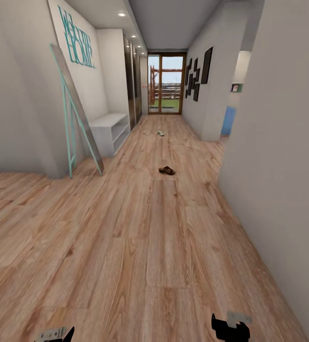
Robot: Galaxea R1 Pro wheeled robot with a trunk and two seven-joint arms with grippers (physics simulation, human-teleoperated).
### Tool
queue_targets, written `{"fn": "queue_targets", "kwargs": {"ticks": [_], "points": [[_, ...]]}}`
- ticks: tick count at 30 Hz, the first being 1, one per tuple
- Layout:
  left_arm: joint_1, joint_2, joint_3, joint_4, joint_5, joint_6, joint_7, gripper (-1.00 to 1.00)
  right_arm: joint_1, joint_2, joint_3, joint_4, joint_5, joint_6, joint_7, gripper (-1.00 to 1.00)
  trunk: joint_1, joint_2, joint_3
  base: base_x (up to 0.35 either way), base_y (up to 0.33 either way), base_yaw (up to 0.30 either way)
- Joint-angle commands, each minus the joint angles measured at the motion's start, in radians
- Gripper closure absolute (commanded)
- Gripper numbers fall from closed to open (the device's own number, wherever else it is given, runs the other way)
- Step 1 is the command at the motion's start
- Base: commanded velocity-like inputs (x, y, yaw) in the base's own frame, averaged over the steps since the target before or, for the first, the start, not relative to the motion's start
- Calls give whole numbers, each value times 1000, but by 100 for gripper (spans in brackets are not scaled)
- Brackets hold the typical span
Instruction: Pick up the two gym shoes and the two sandals from the corridor floor and place them onto the hallstand (shoe rack) in the corridor, making sure they are on the rack and not on the floor. Arrange them so the two gym shoes are next to each other and the two sandals are next to each other.
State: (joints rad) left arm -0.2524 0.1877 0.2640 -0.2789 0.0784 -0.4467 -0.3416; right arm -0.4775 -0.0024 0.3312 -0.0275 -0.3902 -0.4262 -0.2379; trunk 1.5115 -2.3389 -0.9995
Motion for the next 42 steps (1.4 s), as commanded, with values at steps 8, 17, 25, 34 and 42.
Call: {"fn": "queue_targets", "kwargs": {"ticks": [8,17,25,34,42], "points": [[-1,0,4,1,9,1,-9,-100,1,-2,7,0,-7,-1,-4,-100,0,0,-1,331,102,0],[-1,-1,4,1,9,1,-8,-100,1,-2,7,-1,-9,-2,-7,-100,0,0,-1,332,78,0],[-1,-1,4,1,9,2,-8,-100,1,-2,7,-2,-8,-2,-5,-100,0,0,-1,332,73,0],[-1,-1,4,1,9,1,-8,-100,1,-2,6,-2,-9,-2,-5,-100,0,0,-1,333,72,0],[-1,-1,4,1,9,1,-8,-100,1,-2,6,-1,-9,-2,-4,-100,0,0,-1,333,76,0]]}}
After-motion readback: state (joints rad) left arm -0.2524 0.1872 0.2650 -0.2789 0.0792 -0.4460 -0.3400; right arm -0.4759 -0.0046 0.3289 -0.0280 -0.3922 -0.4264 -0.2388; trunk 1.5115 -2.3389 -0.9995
